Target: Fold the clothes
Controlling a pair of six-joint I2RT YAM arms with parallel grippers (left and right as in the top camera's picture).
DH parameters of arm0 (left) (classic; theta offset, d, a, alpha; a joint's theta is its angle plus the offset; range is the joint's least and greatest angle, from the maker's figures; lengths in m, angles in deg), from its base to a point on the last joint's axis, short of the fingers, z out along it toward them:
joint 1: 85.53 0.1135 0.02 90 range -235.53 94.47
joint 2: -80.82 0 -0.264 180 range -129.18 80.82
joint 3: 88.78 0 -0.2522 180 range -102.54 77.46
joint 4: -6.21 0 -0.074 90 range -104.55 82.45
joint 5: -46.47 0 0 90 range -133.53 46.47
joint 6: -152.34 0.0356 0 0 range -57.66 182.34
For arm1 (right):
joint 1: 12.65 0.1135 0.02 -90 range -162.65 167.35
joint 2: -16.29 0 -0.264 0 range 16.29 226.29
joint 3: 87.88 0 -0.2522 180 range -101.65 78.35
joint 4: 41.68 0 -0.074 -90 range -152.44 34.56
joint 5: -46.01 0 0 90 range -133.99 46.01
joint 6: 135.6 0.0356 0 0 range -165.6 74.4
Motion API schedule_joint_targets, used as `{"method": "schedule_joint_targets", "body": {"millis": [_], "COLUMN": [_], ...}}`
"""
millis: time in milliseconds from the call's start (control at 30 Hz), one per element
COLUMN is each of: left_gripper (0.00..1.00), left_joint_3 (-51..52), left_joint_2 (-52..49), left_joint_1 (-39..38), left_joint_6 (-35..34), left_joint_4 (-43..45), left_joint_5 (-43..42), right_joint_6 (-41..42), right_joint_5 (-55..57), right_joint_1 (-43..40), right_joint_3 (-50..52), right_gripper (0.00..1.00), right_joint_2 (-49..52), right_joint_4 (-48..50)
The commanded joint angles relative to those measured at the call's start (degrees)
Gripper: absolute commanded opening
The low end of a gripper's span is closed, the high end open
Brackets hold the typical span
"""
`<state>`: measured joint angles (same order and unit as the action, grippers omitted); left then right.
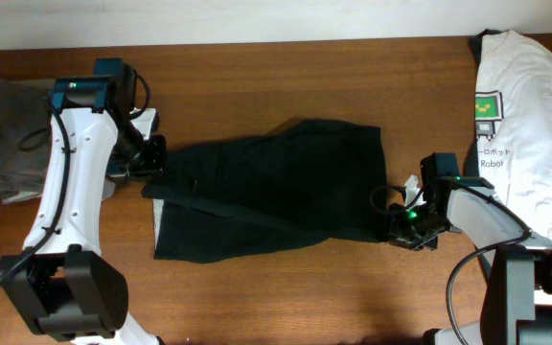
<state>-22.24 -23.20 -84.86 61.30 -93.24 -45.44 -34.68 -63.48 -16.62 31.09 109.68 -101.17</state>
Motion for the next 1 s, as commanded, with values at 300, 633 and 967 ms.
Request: {"method": "schedule_joint_targets", "body": {"millis": [300, 633, 967], "left_gripper": [0.07, 0.01, 0.01], "left_joint_3": [-0.5, -0.5, -0.5], "left_joint_2": [1.1, 2.6, 14.8], "left_joint_1": [0.2, 0.2, 0.2], "left_joint_6": [0.7, 0.9, 0.9], "left_joint_4": [0.4, -1.9, 14.4], "left_joint_5": [0.6, -2.4, 0.5], "right_joint_6": [2.4, 4.4, 14.5], "right_joint_5": [-8.0, -2.4, -3.0], "right_joint_1": [1.5, -10.1, -11.8], "right_joint_3": [3.8, -11.0, -24.5], "right_gripper": [0.55, 0.04, 0.04], "right_joint_2": [-0.2, -24.0, -27.6], "right_joint_4": [9.8, -15.8, -13.4]}}
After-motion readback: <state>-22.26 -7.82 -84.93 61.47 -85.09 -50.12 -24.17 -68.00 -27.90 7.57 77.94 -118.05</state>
